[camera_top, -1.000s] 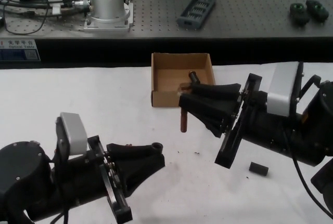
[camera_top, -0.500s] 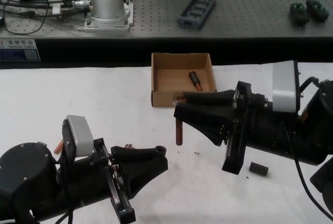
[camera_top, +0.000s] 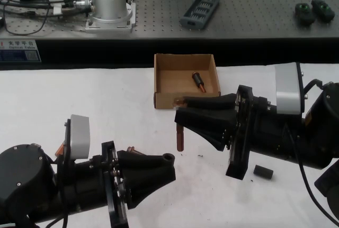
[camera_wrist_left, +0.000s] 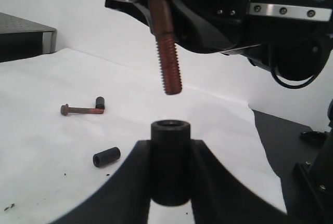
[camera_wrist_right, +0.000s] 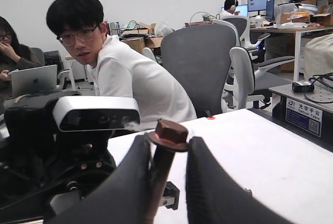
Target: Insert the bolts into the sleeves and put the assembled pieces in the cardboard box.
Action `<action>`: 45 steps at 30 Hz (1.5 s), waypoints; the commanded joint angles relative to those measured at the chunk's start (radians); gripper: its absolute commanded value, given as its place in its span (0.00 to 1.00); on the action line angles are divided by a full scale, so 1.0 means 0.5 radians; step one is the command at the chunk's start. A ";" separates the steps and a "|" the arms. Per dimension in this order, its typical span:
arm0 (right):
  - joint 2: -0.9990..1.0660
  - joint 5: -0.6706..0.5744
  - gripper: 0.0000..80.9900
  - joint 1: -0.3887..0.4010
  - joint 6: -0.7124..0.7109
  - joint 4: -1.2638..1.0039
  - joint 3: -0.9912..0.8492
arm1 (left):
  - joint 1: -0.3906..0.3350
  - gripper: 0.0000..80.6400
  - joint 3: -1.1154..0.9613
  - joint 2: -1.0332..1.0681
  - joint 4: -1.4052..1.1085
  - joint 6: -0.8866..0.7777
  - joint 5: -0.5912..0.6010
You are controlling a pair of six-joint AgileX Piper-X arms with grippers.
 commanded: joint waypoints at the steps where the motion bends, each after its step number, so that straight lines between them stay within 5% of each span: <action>1: 0.005 -0.028 0.08 0.007 0.010 -0.019 -0.018 | -0.015 0.01 -0.020 0.004 -0.051 -0.069 0.071; 45: 0.005 -0.085 0.08 0.110 -0.016 0.012 -0.018 | -0.071 0.01 -0.024 0.004 -0.158 -0.127 0.078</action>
